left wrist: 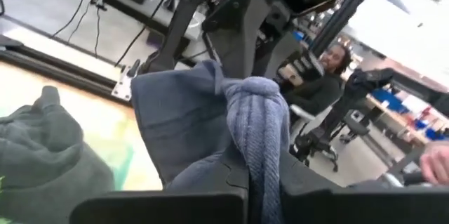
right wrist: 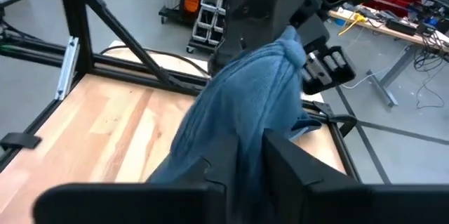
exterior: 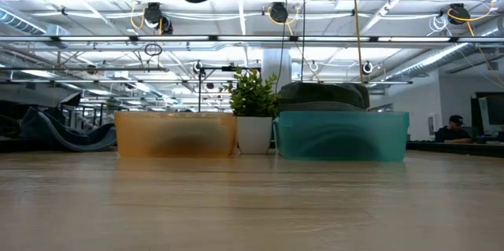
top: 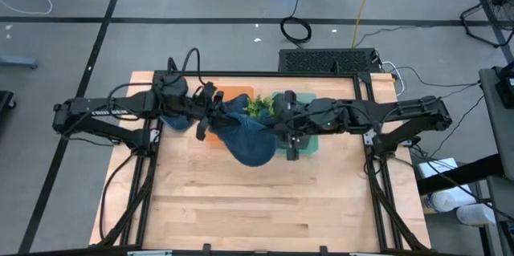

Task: Pick & Place hat
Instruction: Put the bottom blue cap into the orange bin

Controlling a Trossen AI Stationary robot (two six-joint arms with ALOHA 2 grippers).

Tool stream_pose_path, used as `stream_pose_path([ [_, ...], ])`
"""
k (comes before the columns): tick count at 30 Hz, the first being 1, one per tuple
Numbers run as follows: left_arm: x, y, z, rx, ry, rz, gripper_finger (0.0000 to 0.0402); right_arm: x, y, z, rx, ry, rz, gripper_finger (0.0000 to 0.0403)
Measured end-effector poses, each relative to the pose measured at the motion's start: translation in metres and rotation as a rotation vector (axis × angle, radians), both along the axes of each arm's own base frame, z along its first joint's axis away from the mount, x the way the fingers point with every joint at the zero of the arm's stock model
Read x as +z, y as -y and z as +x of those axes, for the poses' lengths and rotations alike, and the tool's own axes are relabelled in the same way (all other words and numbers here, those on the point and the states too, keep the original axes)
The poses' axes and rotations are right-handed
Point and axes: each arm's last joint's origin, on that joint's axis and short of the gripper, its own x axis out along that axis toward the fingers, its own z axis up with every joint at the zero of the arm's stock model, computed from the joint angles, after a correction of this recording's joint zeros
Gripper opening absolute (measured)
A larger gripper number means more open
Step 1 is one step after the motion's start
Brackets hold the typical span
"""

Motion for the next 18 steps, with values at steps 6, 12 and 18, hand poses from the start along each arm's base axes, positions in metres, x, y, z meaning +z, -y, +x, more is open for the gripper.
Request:
stream_pose_path([
  [6, 0.024, -0.011, -0.011, -0.031, -0.067, 0.116, 0.0004, 0.011, -0.004, -0.017, 0.022, 0.02, 0.004, 0.0087],
  [12, 0.05, -0.02, -0.027, -0.048, -0.113, 0.198, 0.0004, 0.026, -0.008, -0.037, 0.051, 0.069, 0.01, 0.0095],
  [18, 0.06, -0.026, -0.038, -0.11, -0.12, 0.281, 0.0004, 0.037, -0.01, -0.05, 0.079, 0.12, -0.016, 0.0094],
])
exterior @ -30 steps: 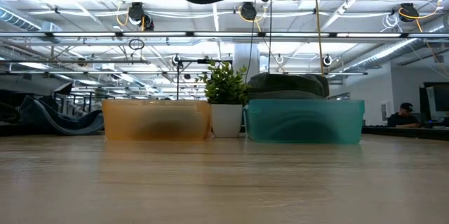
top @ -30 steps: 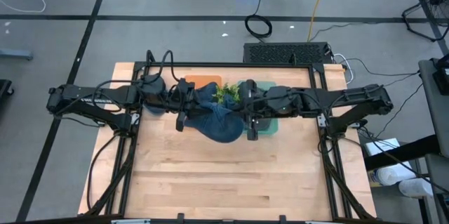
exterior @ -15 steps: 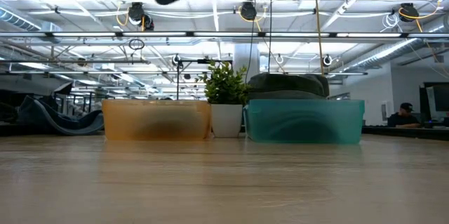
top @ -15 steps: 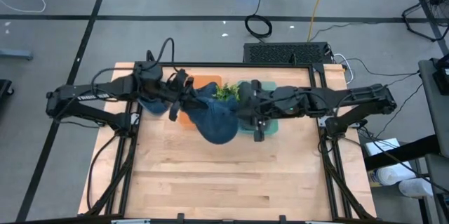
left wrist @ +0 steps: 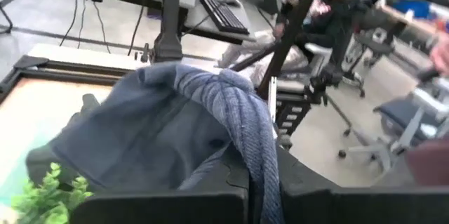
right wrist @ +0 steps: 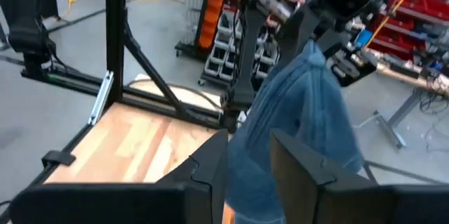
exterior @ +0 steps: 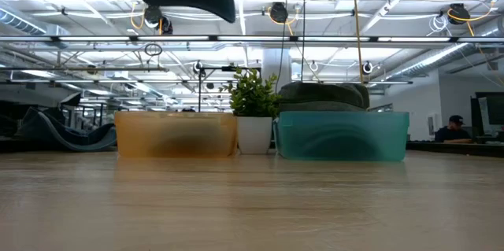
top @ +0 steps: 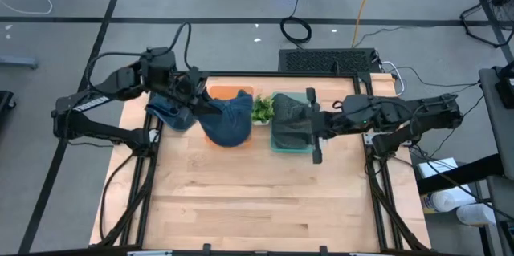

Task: Pick & Place hat
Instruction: Put the bottom blue cap into the orange bin

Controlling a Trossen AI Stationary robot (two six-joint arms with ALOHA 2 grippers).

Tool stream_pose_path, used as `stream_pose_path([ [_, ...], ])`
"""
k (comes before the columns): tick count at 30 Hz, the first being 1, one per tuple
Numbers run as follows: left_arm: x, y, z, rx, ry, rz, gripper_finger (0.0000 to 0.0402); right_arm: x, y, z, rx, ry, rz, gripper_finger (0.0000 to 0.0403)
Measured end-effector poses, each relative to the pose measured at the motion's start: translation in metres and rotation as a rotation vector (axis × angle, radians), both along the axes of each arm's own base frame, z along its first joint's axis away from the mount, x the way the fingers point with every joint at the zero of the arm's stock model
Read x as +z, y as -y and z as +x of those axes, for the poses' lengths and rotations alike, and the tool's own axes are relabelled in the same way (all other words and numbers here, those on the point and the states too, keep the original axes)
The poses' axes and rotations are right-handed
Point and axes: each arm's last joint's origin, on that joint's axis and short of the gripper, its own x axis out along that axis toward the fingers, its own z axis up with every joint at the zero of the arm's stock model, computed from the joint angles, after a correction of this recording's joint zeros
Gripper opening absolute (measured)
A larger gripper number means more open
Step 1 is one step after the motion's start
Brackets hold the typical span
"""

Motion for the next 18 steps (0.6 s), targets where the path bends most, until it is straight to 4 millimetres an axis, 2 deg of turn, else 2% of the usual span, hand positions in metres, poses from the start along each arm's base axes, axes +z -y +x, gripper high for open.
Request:
stream_pose_path([
  [4, -0.003, -0.005, -0.005, -0.041, -0.012, 0.085, 0.0003, 0.003, 0.0, -0.002, 0.006, 0.024, -0.013, 0.0095],
  [9, -0.019, -0.014, -0.008, -0.075, -0.105, 0.208, 0.0003, 0.004, 0.0, -0.003, 0.005, 0.024, -0.009, 0.0094],
  [18, -0.046, -0.031, 0.009, -0.177, -0.2, 0.416, 0.0003, 0.003, 0.0, -0.003, 0.005, 0.023, -0.007, 0.0094],
])
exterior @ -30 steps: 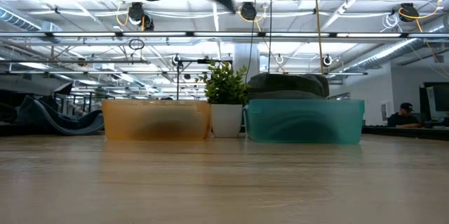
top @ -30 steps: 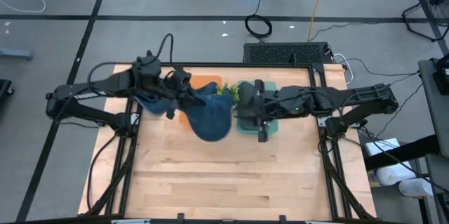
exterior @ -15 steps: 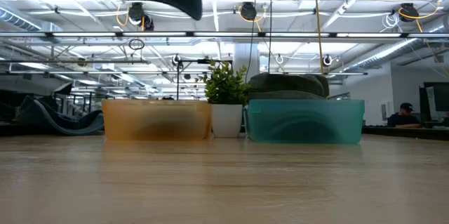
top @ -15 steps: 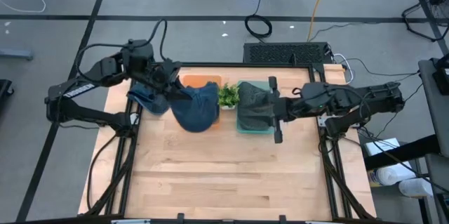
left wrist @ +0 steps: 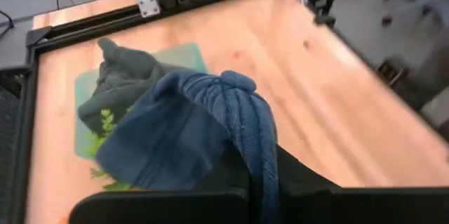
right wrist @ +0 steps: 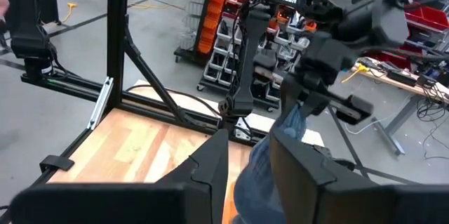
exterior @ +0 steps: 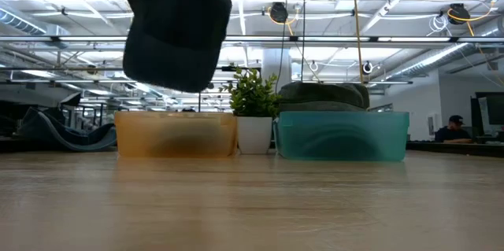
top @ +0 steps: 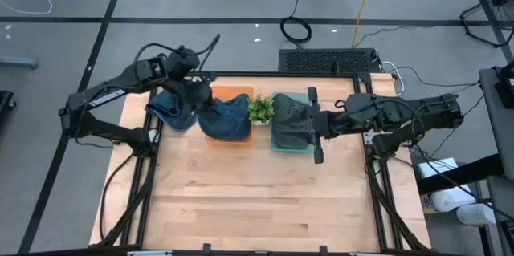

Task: Pick & Place hat
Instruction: Put the bottom blue cap into the orange bin

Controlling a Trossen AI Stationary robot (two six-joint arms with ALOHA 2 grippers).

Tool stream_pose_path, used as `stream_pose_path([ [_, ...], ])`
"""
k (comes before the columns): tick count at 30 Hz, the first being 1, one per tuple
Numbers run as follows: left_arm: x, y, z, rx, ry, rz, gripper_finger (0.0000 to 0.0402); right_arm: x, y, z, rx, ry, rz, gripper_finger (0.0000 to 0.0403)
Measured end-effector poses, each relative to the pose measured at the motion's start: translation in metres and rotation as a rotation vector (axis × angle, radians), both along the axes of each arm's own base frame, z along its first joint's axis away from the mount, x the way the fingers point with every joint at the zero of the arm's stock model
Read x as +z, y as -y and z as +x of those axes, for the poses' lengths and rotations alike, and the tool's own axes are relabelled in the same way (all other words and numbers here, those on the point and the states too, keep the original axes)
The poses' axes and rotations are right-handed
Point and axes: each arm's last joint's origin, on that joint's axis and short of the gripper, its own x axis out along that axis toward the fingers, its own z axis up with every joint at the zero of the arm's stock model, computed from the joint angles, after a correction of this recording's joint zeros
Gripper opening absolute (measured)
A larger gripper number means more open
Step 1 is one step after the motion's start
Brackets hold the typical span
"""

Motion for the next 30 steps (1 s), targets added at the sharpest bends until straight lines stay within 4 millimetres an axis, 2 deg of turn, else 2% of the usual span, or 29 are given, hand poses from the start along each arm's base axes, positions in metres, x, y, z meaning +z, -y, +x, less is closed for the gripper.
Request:
stream_pose_path([
  [5, -0.01, -0.012, 0.004, -0.01, -0.04, 0.121, 0.0003, 0.0, 0.0, 0.0, 0.001, 0.0, -0.006, 0.0096],
  [17, -0.015, -0.034, 0.003, -0.066, 0.019, 0.179, 0.0003, 0.0, 0.0, 0.0, 0.0, 0.001, -0.007, 0.0098],
  [20, -0.018, -0.039, 0.008, -0.074, 0.028, 0.194, 0.0003, 0.0, 0.0, 0.0, 0.0, 0.001, -0.007, 0.0097],
  [25, -0.029, -0.047, 0.016, -0.072, -0.006, 0.162, 0.0003, 0.0, 0.0, 0.0, -0.004, 0.001, -0.011, 0.0096],
  [30, -0.052, -0.052, 0.021, -0.066, 0.018, 0.119, 0.0003, 0.0, 0.001, 0.0, 0.001, 0.003, -0.051, 0.0094],
])
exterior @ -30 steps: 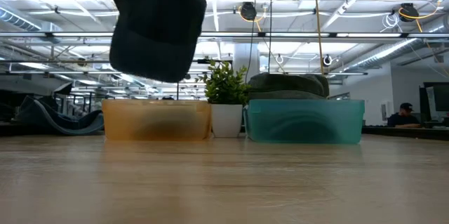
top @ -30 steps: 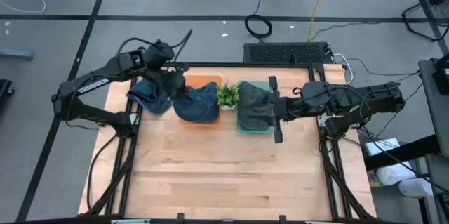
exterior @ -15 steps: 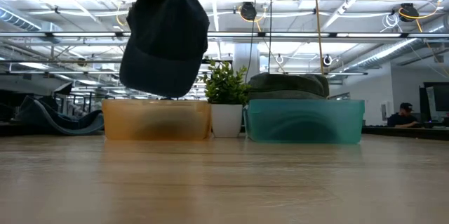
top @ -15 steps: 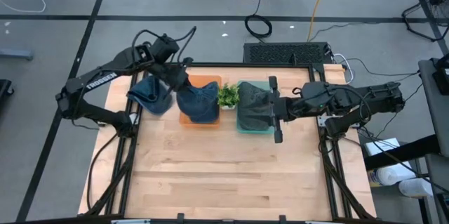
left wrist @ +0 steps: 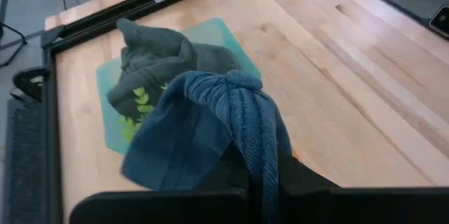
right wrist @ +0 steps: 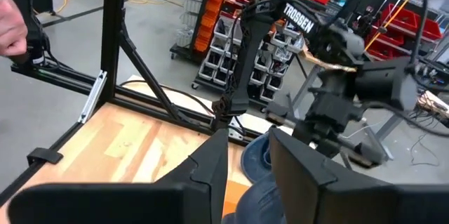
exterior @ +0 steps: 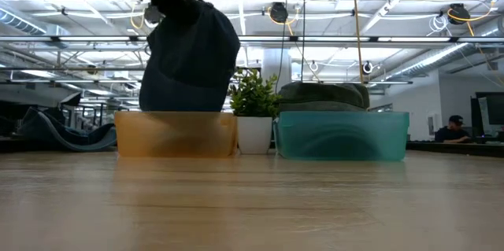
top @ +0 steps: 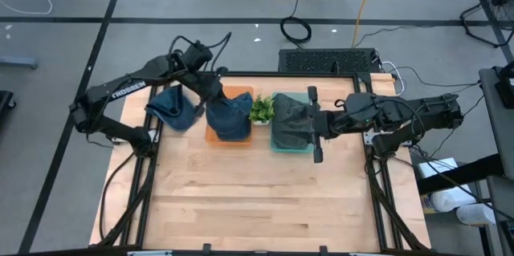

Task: Pick & Place hat
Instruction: Put the bottom blue cap into the orange bin

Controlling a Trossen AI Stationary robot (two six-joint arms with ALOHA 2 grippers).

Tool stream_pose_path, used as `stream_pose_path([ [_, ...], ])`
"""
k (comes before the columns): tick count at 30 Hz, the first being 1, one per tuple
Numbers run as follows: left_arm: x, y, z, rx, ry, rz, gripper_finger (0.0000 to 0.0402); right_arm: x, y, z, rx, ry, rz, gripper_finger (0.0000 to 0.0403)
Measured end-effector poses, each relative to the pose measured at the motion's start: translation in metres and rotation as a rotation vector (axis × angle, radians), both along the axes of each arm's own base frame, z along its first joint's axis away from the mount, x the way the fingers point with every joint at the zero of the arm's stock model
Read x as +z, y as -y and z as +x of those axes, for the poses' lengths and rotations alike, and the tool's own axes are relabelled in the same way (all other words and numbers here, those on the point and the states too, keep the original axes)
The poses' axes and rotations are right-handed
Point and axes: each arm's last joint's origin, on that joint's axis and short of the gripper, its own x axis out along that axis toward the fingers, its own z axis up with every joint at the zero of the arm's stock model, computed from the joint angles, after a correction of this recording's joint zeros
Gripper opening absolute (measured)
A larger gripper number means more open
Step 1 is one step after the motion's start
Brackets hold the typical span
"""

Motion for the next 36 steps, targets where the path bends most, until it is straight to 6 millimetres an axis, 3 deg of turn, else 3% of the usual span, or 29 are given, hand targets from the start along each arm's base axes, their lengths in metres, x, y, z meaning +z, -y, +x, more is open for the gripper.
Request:
stream_pose_path([
  [9, -0.029, 0.001, 0.0, -0.04, 0.059, -0.094, 0.0003, 0.0, 0.001, 0.0, -0.048, 0.002, -0.012, 0.01],
  [14, -0.026, 0.004, -0.002, -0.11, 0.114, -0.172, 0.0003, 0.0, 0.003, 0.0, -0.08, 0.003, -0.018, 0.01],
  [17, -0.021, 0.008, -0.005, -0.137, 0.139, -0.148, 0.0003, 0.0, 0.003, 0.0, -0.082, 0.003, -0.018, 0.01],
  [22, -0.03, 0.0, -0.011, -0.09, 0.086, -0.089, 0.0003, 0.003, 0.003, 0.001, -0.083, 0.032, -0.008, 0.01],
  [31, -0.081, -0.025, -0.03, 0.05, 0.052, -0.048, 0.0003, 0.01, 0.003, 0.002, -0.083, 0.106, 0.014, 0.01],
  [36, -0.093, -0.035, -0.032, 0.164, 0.095, 0.013, 0.0003, 0.01, 0.003, 0.002, -0.083, 0.103, 0.013, 0.01],
])
